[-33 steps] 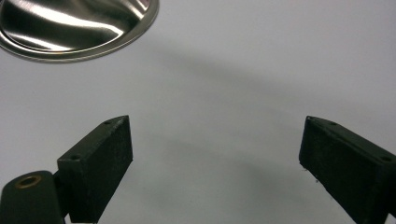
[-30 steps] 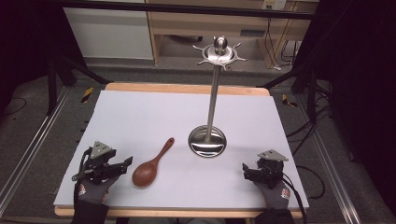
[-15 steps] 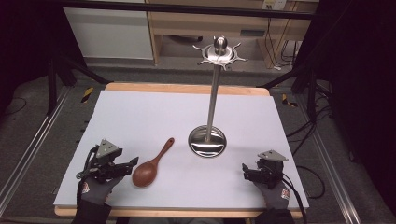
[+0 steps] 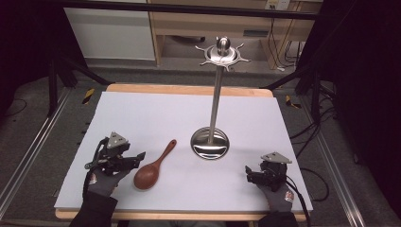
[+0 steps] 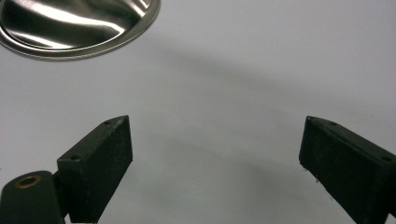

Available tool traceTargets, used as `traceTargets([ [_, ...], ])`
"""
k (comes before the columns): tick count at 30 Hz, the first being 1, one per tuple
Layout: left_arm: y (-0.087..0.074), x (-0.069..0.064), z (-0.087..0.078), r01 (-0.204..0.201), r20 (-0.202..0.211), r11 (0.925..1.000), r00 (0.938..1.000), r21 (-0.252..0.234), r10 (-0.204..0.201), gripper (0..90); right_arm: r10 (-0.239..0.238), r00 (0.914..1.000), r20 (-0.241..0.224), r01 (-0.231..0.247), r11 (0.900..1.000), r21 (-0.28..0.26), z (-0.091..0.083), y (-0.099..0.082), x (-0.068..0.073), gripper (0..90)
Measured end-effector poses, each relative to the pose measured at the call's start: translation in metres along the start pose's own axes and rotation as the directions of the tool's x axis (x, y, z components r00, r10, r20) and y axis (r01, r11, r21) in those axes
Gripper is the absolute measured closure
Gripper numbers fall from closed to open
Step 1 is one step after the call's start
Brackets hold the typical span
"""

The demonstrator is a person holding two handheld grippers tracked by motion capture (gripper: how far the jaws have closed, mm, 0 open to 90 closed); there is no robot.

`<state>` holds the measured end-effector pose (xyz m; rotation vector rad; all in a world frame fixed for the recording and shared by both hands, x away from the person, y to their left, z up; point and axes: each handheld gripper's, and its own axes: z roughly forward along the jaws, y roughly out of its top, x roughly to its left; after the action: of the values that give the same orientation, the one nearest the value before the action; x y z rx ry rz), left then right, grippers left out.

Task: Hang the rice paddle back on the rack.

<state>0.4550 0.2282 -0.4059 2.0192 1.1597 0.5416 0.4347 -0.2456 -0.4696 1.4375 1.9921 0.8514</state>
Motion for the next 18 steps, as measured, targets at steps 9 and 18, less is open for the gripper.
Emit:
traceTargets([
  [9,0.013,-0.003,0.008,-0.017,0.001,0.9995,0.9999,0.025,0.017,31.0,0.002,1.0000,-0.007,-0.002,1.0000,-0.003,0.000,0.000,0.000,9.9],
  [18,0.019,-0.003,0.014,-0.022,0.005,0.9987,0.9998,0.046,0.022,32.2,-0.012,0.9999,-0.002,0.012,0.9999,0.008,0.003,0.000,0.000,9.9],
])
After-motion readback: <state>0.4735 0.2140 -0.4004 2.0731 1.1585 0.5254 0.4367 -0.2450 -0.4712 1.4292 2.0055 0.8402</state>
